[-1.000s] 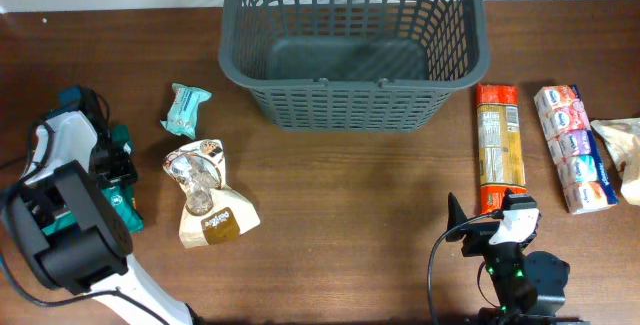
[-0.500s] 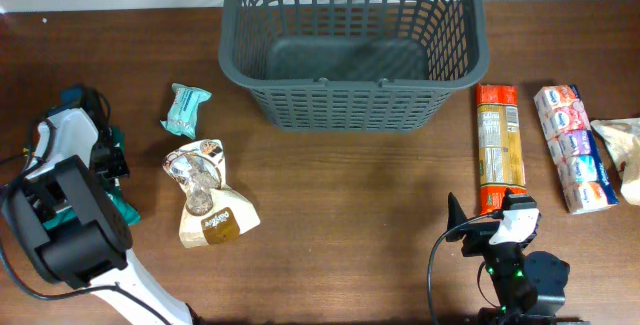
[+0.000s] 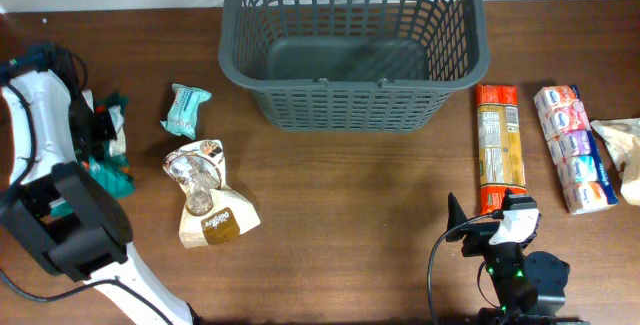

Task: Pack container
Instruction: 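Lift the Nescafe pack with the left gripper and drop it into the basket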

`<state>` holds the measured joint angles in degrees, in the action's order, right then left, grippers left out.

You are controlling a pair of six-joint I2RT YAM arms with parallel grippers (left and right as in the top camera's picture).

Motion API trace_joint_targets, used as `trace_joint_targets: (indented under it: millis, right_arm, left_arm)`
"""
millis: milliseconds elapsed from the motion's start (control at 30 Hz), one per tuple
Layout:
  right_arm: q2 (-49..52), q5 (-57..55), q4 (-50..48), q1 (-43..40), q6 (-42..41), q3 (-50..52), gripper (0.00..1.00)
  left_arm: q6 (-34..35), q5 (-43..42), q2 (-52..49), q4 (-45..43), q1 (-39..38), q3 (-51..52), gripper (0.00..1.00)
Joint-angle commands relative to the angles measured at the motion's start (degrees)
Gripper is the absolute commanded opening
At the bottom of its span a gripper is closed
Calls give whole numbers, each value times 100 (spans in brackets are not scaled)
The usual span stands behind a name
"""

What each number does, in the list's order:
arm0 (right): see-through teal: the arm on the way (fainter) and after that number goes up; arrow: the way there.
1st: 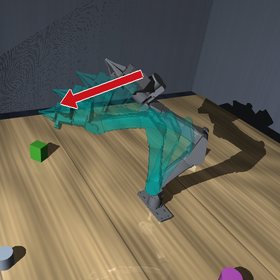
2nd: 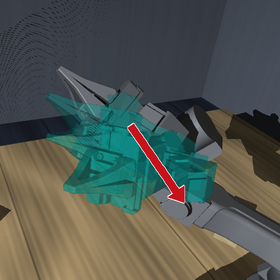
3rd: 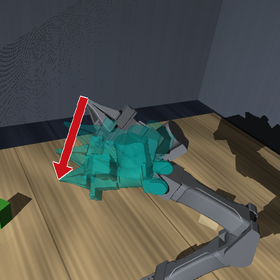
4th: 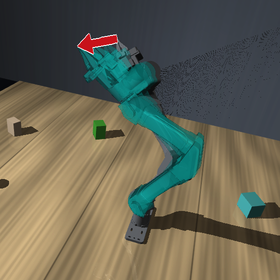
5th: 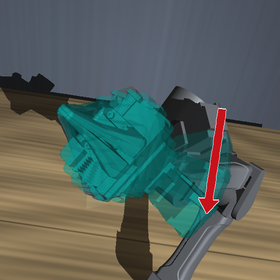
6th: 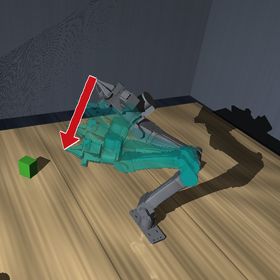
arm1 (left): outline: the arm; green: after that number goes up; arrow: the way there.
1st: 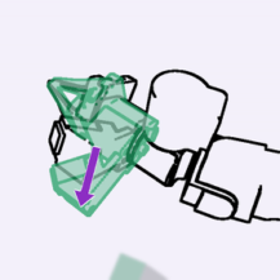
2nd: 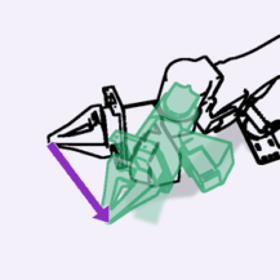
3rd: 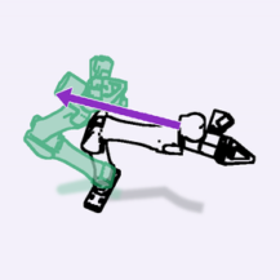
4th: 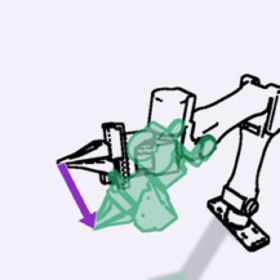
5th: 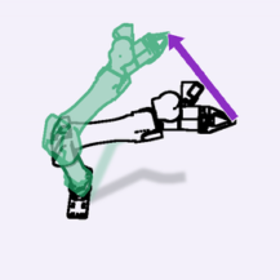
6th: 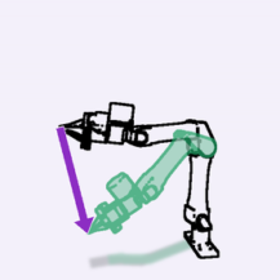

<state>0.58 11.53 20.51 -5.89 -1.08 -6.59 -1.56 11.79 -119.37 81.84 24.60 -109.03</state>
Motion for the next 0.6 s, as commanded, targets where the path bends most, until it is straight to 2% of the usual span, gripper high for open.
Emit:
trace_joint_targets:
  millis: [0,300,433,567]
  right_arm:
    - [-39,31,2,37,-7,37,99]
    - [-39,31,2,37,-7,37,99]
    - [-39,31,2,37,-7,37,99]
    - [-39,31,2,37,-7,37,99]
  left_arm:
    - [-160,111,588,260,-142,-914,2]
    - [-822,245,953,850,-1121,-2562,2]
    - [-1095,726,1132,597,-1934,-3388,2]
    - [-1893,704,1207,-4,-2758,-4116,2]
